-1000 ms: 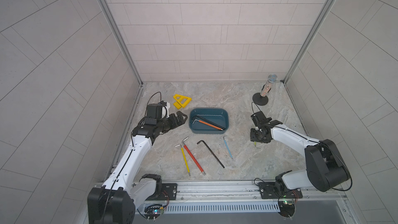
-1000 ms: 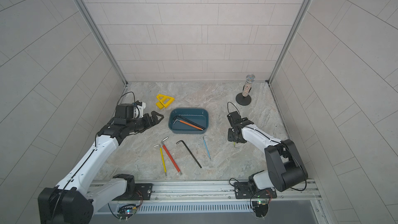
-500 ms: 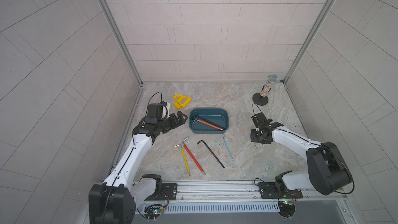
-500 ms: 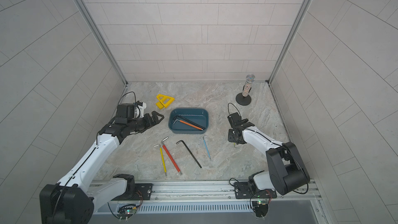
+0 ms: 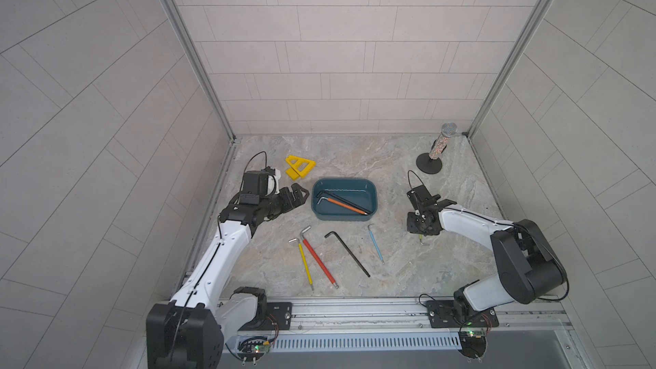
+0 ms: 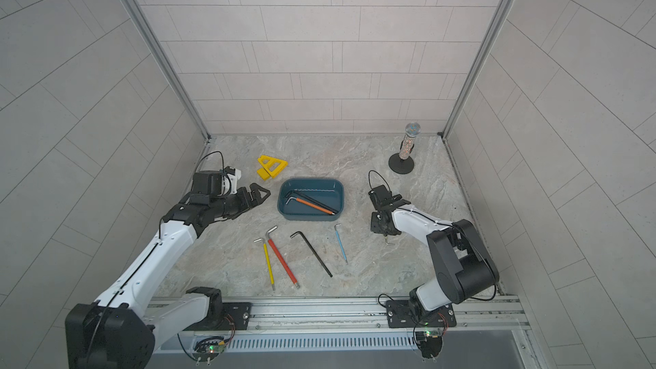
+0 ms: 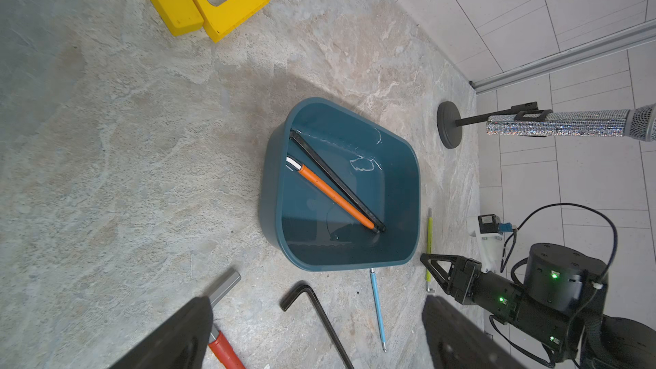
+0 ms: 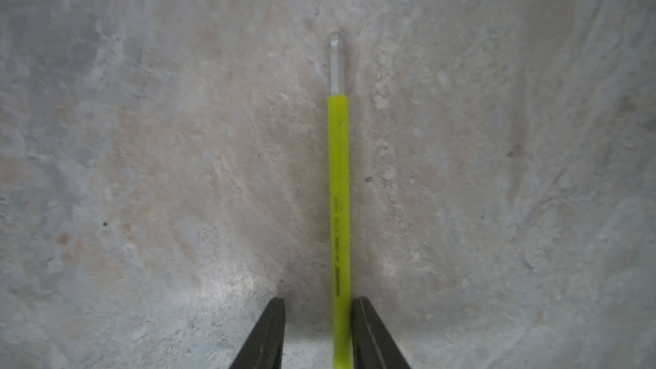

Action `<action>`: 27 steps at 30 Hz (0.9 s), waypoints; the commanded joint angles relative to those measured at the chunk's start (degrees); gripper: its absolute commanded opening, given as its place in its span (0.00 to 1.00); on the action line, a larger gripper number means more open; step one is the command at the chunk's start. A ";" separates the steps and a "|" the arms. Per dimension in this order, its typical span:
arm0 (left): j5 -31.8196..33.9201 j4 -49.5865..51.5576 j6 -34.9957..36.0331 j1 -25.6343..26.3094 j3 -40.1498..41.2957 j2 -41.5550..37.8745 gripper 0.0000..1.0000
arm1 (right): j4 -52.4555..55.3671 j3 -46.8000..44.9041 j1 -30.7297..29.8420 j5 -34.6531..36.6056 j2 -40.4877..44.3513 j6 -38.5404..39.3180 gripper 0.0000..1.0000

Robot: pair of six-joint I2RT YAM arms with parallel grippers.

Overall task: Put the hex key on the desktop into the storage box
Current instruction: Pick up the Allen key from the center of the board, then place the Allen key in the storage box.

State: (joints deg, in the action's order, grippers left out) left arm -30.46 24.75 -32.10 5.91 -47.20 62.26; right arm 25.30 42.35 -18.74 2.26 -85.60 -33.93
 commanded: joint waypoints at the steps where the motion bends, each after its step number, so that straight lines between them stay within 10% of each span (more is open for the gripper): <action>1: 0.31 0.03 0.59 0.13 -0.44 -0.22 1.00 | 0.64 -0.67 -0.41 0.91 -0.72 -1.27 0.35; 13: -0.35 -1.43 -0.03 0.16 -0.11 -1.23 1.00 | 1.92 -0.99 -1.69 2.44 1.84 -0.75 0.05; 27: 0.51 -3.39 -2.36 4.59 -1.78 2.32 1.00 | 4.98 1.95 -4.73 1.11 11.86 6.69 0.00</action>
State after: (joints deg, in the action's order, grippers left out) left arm -30.39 22.15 -34.28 9.37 -47.29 63.55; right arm 28.32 42.39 -22.94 3.75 -76.82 -30.41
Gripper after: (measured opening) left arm 0.999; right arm 0.100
